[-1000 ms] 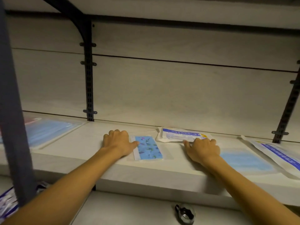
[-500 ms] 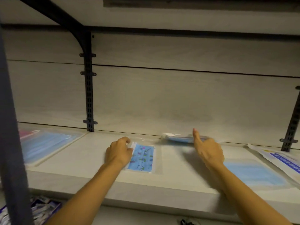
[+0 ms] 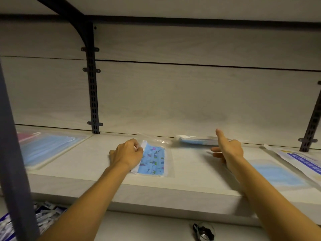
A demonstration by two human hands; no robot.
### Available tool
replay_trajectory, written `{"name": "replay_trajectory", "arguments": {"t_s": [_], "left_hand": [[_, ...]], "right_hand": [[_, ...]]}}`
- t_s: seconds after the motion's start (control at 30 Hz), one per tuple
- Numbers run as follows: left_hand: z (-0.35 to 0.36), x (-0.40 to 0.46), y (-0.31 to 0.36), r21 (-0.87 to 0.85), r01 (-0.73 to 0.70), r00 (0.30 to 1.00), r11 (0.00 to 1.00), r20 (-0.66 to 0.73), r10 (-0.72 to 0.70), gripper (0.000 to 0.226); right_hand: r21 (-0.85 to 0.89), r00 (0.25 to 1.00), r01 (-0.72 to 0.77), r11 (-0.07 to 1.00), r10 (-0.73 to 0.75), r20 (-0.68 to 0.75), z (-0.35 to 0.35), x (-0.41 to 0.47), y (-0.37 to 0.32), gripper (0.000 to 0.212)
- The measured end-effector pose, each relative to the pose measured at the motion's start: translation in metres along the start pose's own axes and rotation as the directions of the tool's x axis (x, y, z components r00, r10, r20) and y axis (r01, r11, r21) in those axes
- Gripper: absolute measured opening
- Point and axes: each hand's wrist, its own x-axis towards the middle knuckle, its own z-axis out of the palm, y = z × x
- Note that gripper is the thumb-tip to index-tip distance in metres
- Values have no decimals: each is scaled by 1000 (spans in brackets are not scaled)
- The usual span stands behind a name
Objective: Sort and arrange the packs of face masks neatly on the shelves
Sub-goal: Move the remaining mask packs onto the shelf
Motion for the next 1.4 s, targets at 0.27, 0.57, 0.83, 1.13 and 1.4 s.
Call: {"name": "replay_trajectory", "arguments": {"t_s": [0.27, 0.57, 0.83, 1.13, 1.4], "left_hand": [[3, 1, -2, -129, -72, 997, 989, -14, 71, 12], [6, 4, -3, -168, -31, 998, 985, 51, 40, 23], [-2, -4, 2, -170, -5, 998, 985, 58, 16, 24], [-3, -8, 0, -314, -55, 998, 948, -46, 43, 23], [2, 1, -7, -365, -59, 995, 929, -94, 27, 25]], "right_hand": [[57, 999, -43, 997, 41, 35, 1, 6, 3, 34], [252, 992, -124, 960, 114, 51, -1, 9, 2, 76], [266, 987, -161, 950, 161, 20, -5, 13, 0, 23], [419, 1000, 21, 908, -20, -6, -14, -5, -7, 22], [319, 969, 169, 933, -216, 118, -8, -18, -5, 27]]}}
